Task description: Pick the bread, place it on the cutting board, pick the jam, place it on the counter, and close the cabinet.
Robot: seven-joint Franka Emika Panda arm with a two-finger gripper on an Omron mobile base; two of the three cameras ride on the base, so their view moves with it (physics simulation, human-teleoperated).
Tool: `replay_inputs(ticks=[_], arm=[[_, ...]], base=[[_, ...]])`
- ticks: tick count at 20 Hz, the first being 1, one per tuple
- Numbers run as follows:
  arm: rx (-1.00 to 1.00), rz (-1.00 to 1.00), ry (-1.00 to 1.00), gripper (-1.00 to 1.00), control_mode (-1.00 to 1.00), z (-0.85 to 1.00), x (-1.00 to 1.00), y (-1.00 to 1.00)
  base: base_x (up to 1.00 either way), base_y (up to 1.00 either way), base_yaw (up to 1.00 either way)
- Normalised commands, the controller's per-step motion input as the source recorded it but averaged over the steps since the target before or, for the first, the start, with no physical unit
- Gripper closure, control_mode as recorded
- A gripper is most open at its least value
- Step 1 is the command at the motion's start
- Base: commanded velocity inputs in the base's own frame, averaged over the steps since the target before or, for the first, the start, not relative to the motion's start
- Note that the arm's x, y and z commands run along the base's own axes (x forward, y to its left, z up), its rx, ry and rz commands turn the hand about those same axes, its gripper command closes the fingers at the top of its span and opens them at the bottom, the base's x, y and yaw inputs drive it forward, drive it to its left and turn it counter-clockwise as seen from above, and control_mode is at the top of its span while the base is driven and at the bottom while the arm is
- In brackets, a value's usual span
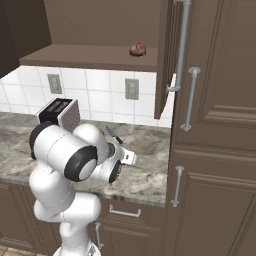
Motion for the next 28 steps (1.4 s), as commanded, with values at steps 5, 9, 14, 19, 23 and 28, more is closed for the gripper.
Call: replay_inputs(ticks=[5, 9, 14, 19, 23, 28], arm=[[0.00, 0.00, 0.00, -1.00, -1.00, 0.00, -0.17, 0.00], [0.00, 0.00, 0.00, -1.00, -1.00, 0.00, -0.20, 0.00], [0.00, 0.00, 0.00, -1.00, -1.00, 0.00, -0.13, 0.00], [0.00, 0.00, 0.00, -1.00, -1.00, 0.00, -0.07, 0.00], [0.00, 0.00, 0.00, -1.00, -1.00, 0.00, -0.04, 0.00], [0.00, 0.00, 0.00, -1.00, -1.00, 0.06, -0.04, 0.00]], base=[[0.00, 0.00, 0.00], [0.00, 0.00, 0.00], [0.00, 0.00, 0.00], [0.00, 0.00, 0.00], [0.00, 0.00, 0.00], [0.00, 0.00, 0.00]])
